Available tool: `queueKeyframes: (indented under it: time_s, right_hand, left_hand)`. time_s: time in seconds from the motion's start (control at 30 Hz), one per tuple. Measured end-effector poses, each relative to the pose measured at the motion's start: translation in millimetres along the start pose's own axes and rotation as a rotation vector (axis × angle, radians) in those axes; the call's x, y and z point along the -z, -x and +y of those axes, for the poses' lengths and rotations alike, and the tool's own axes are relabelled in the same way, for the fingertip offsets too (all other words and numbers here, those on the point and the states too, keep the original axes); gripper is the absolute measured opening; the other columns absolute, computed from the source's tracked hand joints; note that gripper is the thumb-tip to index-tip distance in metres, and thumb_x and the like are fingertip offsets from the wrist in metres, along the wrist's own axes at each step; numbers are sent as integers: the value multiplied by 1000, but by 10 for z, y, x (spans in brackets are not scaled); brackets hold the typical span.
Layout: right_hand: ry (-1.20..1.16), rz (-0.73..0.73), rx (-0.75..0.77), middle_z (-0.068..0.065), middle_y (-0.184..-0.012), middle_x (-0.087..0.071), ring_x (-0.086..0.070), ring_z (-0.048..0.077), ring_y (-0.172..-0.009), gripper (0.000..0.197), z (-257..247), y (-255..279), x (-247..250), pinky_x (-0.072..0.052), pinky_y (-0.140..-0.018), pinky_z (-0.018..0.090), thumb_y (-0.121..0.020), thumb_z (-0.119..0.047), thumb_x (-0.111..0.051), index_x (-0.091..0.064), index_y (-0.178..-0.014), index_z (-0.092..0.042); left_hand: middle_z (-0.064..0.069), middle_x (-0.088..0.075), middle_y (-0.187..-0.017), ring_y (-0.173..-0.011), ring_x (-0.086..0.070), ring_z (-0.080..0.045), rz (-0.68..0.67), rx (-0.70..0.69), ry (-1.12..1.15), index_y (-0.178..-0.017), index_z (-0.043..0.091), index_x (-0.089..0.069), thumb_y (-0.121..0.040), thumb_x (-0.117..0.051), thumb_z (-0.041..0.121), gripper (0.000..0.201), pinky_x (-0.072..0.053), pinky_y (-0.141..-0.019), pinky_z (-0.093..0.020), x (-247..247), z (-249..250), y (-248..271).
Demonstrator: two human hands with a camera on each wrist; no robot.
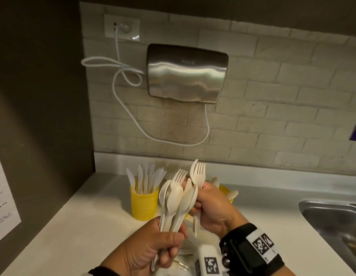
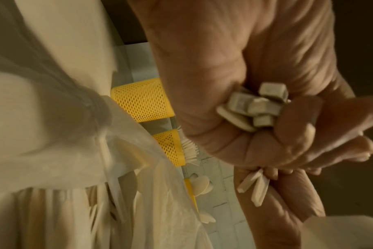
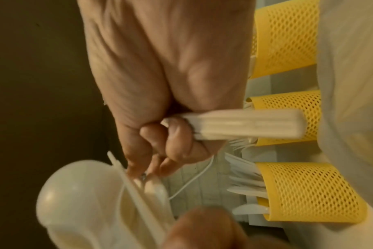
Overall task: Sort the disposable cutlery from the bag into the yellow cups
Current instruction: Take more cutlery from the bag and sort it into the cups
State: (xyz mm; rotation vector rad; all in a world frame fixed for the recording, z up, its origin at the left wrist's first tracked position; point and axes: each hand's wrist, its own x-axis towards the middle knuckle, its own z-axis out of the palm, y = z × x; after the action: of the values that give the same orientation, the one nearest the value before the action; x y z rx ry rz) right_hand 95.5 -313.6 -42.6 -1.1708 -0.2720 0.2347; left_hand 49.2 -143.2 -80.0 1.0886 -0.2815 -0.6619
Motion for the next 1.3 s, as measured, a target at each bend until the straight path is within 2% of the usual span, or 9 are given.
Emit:
queueKeyframes:
  time_s: [0.23,0.43,0.53,0.63,0.77,0.93,1.03,1.13,1.3]
  right_hand:
    - [63,17,71,12,-84,-67,-63,22,-77,17,-132,-94,-71,-51,-76,37,-86,-18,-68,-70,-98,-5]
    - [93,157,142,8,-75,-57,-56,17,-67,12,-271,-195,-83,-48,-66,29,-96,-20,-58,-60,-96,-8]
    - [-189,395,252,12,-85,-70,-72,19,-77,27,-483,-348,-2,-55,-72,31,-104,-23,-43,-58,-108,0]
    - [-283,552,307,6,-68,-56,-61,13,-49,22,-590,-374,63,-51,-53,28,-104,-25,-43,-52,-101,-6]
    - [186,453,220,-5,-60,-40,-35,8,-45,18,-421,-150,-81,-33,-43,22,-95,-30,-61,-50,-84,-19]
    - [499,214,92,-8,-70,-70,-63,2,-59,24,118,92,-436,-46,-53,17,-76,-14,-81,-65,-94,-16]
    - [446,312,25,1,-81,-74,-68,13,-68,21,295,42,-461,-51,-57,24,-79,-10,-76,-69,-96,-21]
    - [454,350,12,0,-77,-73,-67,14,-67,9,322,-21,-437,-52,-61,30,-85,-15,-69,-70,-93,-19]
    - [220,452,56,4,-75,-55,-53,15,-70,11,102,-160,-314,-47,-69,29,-97,-17,-55,-59,-91,-8]
  left_hand:
    - [-9,-46,-53,-32,-35,-8,-11,10,-69,-74,9,-62,-64,-80,16,22,-29,-38,-15,-12,-5,7]
    - [-7,-42,-55,-36,-33,-6,1,17,-91,-77,11,-58,-76,-73,12,15,-29,-39,-15,23,14,-18]
    - [-5,-48,-59,-43,-36,-10,255,-11,-309,-97,8,-61,-82,-73,14,19,-32,-45,-21,-10,-29,-112]
    - [6,-65,-75,-55,-52,-9,616,-168,-543,-107,22,-63,-86,-72,20,23,-38,-51,-17,-64,-36,-231]
    - [10,-62,-87,-77,-59,-6,868,-296,-780,-104,25,-54,-85,-73,26,27,-42,-59,-20,-44,-22,-316]
    - [-15,-72,-88,-78,-68,-24,734,-374,-629,-100,11,-62,-99,-44,21,20,-55,-66,-29,-170,47,-339]
    - [-1,-73,-72,-67,-70,-15,717,-410,-451,-91,15,-62,-103,-33,15,32,-54,-54,-24,-180,22,-331]
    - [6,-60,-80,-69,-58,-3,819,-378,-542,-97,20,-45,-98,-55,11,13,-42,-47,-8,-122,-37,-344]
    - [4,-67,-91,-79,-62,-9,821,-309,-532,-104,23,-51,-80,-79,20,37,-46,-62,-25,11,-119,-351]
